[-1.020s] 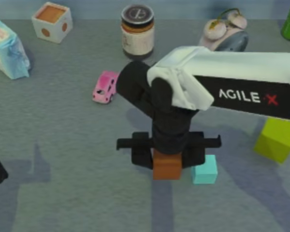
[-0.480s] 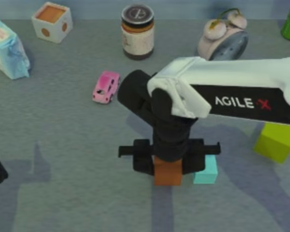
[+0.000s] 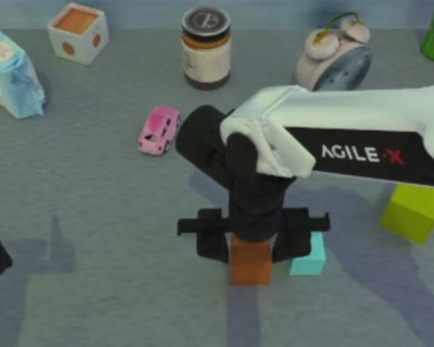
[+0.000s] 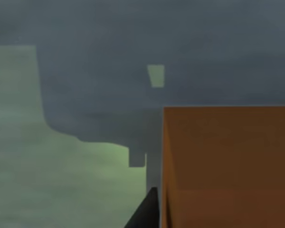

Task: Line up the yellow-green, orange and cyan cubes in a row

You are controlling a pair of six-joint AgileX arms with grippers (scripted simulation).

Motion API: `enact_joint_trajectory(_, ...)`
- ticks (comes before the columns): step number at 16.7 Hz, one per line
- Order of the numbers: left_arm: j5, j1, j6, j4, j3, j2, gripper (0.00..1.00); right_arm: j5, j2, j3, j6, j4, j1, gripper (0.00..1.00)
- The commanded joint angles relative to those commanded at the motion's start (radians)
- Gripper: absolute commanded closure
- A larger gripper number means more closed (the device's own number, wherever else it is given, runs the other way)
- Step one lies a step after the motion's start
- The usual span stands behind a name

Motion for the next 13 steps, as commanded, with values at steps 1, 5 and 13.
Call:
enact_joint_trajectory(1,0.0,0.0,0.0,0.0,0.0,0.0,0.0,0.0,0.0,0.0,0.0,0.0,0.0,0.1)
enact_joint_trajectory(5,0.0,0.0,0.0,0.0,0.0,0.0,0.0,0.0,0.0,0.0,0.0,0.0,0.0,0.0)
enact_joint_trajectory(13,0.0,0.0,0.0,0.0,0.0,0.0,0.0,0.001,-0.004,0.016,-0.001,-0.017,0.003,0.0)
